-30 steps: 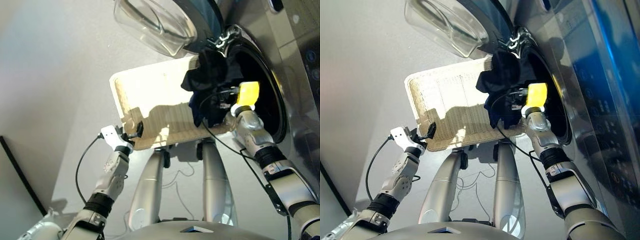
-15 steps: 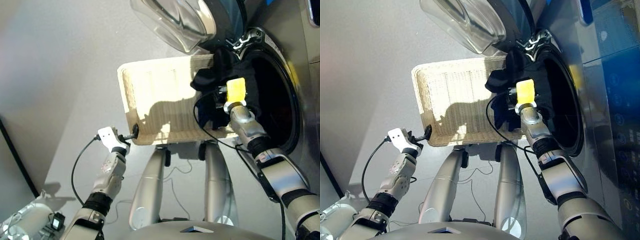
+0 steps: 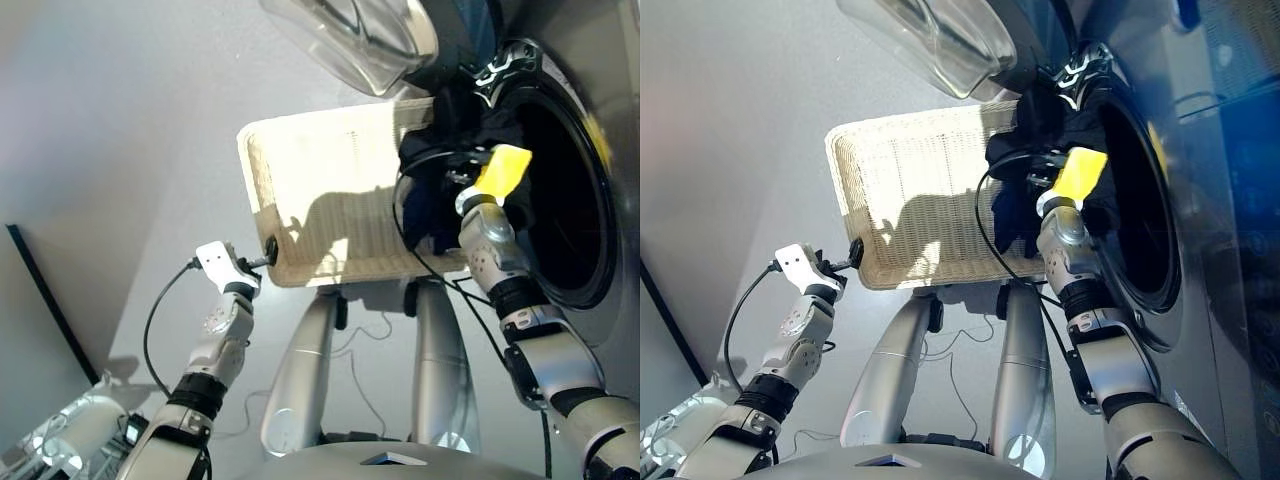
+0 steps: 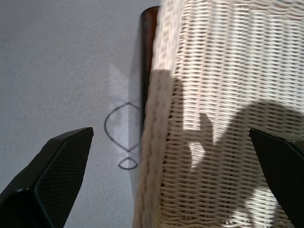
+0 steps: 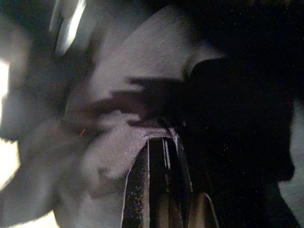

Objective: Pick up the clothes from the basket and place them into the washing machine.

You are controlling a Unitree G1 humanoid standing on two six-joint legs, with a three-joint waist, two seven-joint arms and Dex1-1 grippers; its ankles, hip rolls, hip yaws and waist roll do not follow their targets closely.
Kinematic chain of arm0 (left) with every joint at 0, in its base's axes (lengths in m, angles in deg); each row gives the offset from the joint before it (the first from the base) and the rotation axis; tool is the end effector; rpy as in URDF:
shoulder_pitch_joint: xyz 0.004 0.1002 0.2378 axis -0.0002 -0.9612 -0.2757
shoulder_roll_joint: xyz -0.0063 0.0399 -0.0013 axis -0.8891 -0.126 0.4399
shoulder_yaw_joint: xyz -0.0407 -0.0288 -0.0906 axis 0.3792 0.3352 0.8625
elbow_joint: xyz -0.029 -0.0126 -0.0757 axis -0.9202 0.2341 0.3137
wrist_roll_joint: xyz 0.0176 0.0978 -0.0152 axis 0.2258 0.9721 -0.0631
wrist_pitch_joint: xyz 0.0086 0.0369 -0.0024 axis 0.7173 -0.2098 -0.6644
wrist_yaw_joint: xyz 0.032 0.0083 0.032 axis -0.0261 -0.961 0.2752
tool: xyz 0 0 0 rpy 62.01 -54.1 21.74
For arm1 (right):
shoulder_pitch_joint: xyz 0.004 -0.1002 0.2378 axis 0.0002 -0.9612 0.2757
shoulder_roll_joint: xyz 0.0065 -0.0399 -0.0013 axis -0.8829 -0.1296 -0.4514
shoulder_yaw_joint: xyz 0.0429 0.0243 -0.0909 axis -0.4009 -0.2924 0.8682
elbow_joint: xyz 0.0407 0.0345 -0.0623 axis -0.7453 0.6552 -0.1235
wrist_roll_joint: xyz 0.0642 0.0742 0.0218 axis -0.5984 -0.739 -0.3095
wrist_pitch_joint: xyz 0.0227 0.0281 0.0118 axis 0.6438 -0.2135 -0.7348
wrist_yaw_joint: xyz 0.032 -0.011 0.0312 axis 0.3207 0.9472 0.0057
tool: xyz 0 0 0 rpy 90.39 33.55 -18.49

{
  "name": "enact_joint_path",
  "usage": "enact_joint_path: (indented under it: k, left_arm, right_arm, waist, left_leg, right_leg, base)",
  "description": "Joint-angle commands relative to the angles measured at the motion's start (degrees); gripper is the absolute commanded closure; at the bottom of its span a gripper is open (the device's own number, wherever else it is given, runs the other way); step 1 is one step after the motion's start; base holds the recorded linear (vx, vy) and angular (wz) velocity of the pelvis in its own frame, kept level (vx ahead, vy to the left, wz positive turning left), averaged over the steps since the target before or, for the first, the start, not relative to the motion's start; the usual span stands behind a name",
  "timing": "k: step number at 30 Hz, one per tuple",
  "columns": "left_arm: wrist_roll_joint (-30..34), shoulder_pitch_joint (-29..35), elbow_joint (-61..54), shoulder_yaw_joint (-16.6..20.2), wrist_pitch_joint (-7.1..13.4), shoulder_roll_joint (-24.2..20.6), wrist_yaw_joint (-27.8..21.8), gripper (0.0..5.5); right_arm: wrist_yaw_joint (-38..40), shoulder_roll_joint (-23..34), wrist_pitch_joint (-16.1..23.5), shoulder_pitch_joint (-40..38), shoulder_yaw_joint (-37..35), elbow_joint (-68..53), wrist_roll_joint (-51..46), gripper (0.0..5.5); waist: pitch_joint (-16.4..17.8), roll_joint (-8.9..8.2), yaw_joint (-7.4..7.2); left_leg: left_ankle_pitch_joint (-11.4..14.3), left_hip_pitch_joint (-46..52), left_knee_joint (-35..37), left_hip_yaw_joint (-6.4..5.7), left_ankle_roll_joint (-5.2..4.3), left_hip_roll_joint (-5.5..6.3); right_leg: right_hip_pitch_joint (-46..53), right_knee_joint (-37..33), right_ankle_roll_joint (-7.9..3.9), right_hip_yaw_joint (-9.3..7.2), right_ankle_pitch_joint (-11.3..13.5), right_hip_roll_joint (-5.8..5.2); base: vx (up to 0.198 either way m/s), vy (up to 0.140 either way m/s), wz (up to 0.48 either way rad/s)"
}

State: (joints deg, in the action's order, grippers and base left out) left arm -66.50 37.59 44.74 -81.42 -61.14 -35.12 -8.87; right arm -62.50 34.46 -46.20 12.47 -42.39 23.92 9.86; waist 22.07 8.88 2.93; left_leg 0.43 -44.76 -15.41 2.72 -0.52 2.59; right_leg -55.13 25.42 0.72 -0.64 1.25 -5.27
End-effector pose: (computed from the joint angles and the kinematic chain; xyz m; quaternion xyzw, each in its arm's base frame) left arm 0.2294 0.1801 0.0132 -0.1905 0.0571 0.0019 0.9800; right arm 0.3234 -0.2122 0.1431 0.2924 -0.1730 -0.1597 0.9269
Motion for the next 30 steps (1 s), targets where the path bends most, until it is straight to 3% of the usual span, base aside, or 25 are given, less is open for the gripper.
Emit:
enact_joint_path:
  k: [1,2,8,9,11,15,16,17,18,24,30]
  left_arm:
    - [-0.6,-3.9,-2.1,-1.0,1.3,-1.7,-1.3,0.0]
    - [-1.0,-3.8,-2.2,-1.4,1.3,-1.8,-1.5,0.0]
    - [-1.3,-4.8,-2.0,-2.7,1.1,-2.1,-1.6,0.0]
    - [-1.1,-4.9,-2.0,-2.9,1.1,-2.0,-1.5,0.0]
    - [-1.1,-5.2,-1.9,-3.4,1.3,-2.1,-1.5,0.0]
    - [-0.4,-5.2,-2.3,-3.7,1.6,-1.9,-1.2,0.0]
    - [-0.4,-5.3,-2.4,-3.7,1.6,-1.9,-1.1,0.0]
    - [-0.5,-5.4,-2.7,-3.7,1.7,-1.8,-1.1,0.0]
    - [-0.5,-5.4,-2.8,-3.7,1.7,-1.9,-1.0,0.0]
    - [0.1,-6.1,-5.2,-1.8,1.2,-3.1,-1.4,0.0]
    - [0.7,-7.7,-6.2,-0.4,0.5,-4.0,-2.9,0.0]
  right_arm:
    - [3.4,3.2,9.3,2.7,-4.6,-4.0,-6.1,5.5]
    - [4.4,4.4,10.6,4.1,-6.4,-3.2,-7.9,5.5]
    - [15.1,10.8,16.1,9.0,-13.3,-5.7,-3.8,5.5]
    - [16.5,11.8,16.8,9.9,-14.4,-5.4,-3.1,5.5]
    - [18.6,12.2,18.2,9.9,-15.3,-5.5,-1.8,5.5]
    - [17.0,10.8,15.3,5.6,-13.2,-3.8,-0.2,5.5]
    - [16.8,9.4,15.2,4.7,-12.5,-4.1,0.2,5.5]
    - [15.5,8.4,14.3,3.3,-12.2,-3.0,-0.2,3.77]
    - [14.9,7.7,13.5,2.0,-11.1,-2.6,0.0,0.0]
    - [4.3,5.9,2.7,-7.7,1.6,-2.4,5.5,0.0]
    - [-4.8,6.6,-3.6,-13.3,11.2,-3.1,11.5,0.0]
  waist:
    - [-2.7,2.96,-1.13]
    - [-2.4,3.03,-1.36]
    - [-2.6,3.96,-1.71]
    - [-3.0,4.09,-1.56]
    - [-2.9,4.29,-1.75]
    - [-3.1,4.33,-2.18]
    - [-3.6,4.41,-2.07]
    - [-3.6,4.37,-2.28]
    - [-3.7,4.26,-2.33]
    - [-3.7,2.41,-3.14]
    - [-4.0,-0.05,-3.28]
  left_leg:
    - [3.0,-0.4,-1.8,0.74,1.29,0.32]
    - [1.7,-1.2,-2.2,1.56,1.62,0.29]
    - [2.9,-2.0,-4.3,2.22,2.18,0.25]
    - [3.9,-1.8,-4.7,1.68,2.14,0.39]
    - [3.0,-2.7,-5.0,2.36,2.46,0.38]
    - [3.1,-3.1,-5.2,2.21,2.44,0.22]
    - [4.4,-2.5,-5.1,1.47,2.18,0.33]
    - [4.4,-2.5,-5.1,1.45,2.14,0.28]
    - [4.4,-2.3,-4.9,1.41,2.05,0.21]
    - [3.8,-2.4,-4.6,1.48,1.54,-0.16]
    - [2.8,-1.7,-3.5,0.79,1.24,-0.41]
  right_leg:
    - [3.4,-2.7,-4.89,0.64,-2.4,0.29]
    - [2.6,-2.9,-4.56,0.55,-0.8,0.15]
    - [1.3,-1.4,-4.95,2.06,-1.0,0.43]
    - [1.5,-1.0,-5.19,2.57,-2.0,0.54]
    - [0.8,-1.0,-4.87,2.5,-1.0,0.48]
    - [0.5,-0.9,-4.69,2.46,-1.0,0.48]
    - [1.1,-0.8,-4.94,2.85,-2.3,0.74]
    - [1.1,-0.7,-4.86,2.8,-2.3,0.78]
    - [1.2,-0.8,-4.82,2.68,-2.3,0.78]
    - [2.3,-2.0,-4.36,1.61,-1.4,1.04]
    - [3.9,-3.8,-4.28,0.42,-0.5,0.95]
  base:
    - [-0.125,0.044,-0.265]
    - [-0.124,0.046,-0.265]
    - [-0.015,0.018,-0.112]
    - [0.0,0.0,0.0]
    - [-0.044,0.001,-0.035]
    - [0.026,-0.006,-0.003]
    - [0.108,-0.021,-0.02]
    - [0.107,-0.023,-0.025]
    - [0.0,0.0,0.0]
    - [0.0,0.0,0.0]
    - [-0.013,-0.055,0.026]
